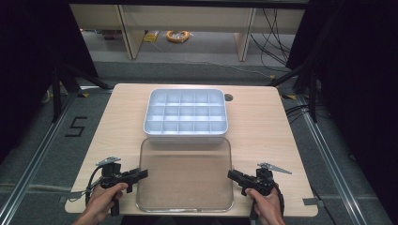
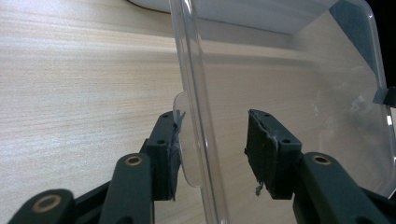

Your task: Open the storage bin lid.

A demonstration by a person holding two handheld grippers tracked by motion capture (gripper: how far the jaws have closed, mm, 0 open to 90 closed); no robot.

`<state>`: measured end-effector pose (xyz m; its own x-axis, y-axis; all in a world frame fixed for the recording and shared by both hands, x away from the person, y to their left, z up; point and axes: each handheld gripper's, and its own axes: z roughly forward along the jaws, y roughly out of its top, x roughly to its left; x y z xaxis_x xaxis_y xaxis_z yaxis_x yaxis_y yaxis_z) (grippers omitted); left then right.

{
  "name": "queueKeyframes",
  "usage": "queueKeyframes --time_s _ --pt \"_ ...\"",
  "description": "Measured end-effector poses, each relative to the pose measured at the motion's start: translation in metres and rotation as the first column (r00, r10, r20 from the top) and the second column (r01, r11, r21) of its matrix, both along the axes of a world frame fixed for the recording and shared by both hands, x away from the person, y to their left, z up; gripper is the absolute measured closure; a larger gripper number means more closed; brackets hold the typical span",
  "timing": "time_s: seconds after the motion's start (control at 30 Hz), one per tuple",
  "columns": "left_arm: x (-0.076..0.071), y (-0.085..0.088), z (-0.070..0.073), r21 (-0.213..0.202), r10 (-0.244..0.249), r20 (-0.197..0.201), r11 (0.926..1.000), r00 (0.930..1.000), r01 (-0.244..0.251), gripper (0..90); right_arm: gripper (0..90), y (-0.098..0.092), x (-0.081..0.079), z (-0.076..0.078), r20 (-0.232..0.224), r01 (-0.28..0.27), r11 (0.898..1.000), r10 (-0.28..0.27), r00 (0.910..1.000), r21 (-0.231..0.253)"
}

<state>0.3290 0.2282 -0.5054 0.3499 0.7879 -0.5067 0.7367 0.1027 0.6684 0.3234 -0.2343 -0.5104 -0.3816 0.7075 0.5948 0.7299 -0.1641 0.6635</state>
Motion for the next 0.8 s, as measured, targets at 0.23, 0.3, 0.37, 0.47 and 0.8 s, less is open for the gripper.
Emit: queueKeyframes --time_s 0.23,0.3,0.37,0.47,0.8 --pt "0.004 0.001 -0.005 0.016 -0.025 -0.036 0.9995 0.9990 0.026 52.7 69.1 0.001 0.002 -0.002 -0.021 -0.003 1.000 0.003 0.9998 -0.014" --pt "0.005 0.000 -0.007 0.016 -0.018 -0.031 0.9997 0.9994 0.019 52.5 68.8 0.001 0.004 -0.005 -0.020 0.002 1.000 -0.003 0.9998 -0.018" --pt "0.006 0.000 -0.008 0.015 -0.025 -0.043 0.9995 0.9988 0.026 52.2 68.2 0.002 0.003 -0.004 -0.052 0.001 1.000 -0.002 0.9986 -0.013" --pt "0.006 0.000 -0.009 0.026 -0.031 -0.053 0.9991 0.9981 0.032 51.4 67.4 0.002 0.006 -0.007 -0.033 -0.010 0.999 0.009 0.9994 -0.036" --pt "0.008 -0.003 -0.012 0.045 -0.022 -0.057 0.9987 0.9982 0.025 49.1 65.9 0.003 0.010 -0.010 -0.027 -0.021 0.998 0.019 0.9995 -0.062"
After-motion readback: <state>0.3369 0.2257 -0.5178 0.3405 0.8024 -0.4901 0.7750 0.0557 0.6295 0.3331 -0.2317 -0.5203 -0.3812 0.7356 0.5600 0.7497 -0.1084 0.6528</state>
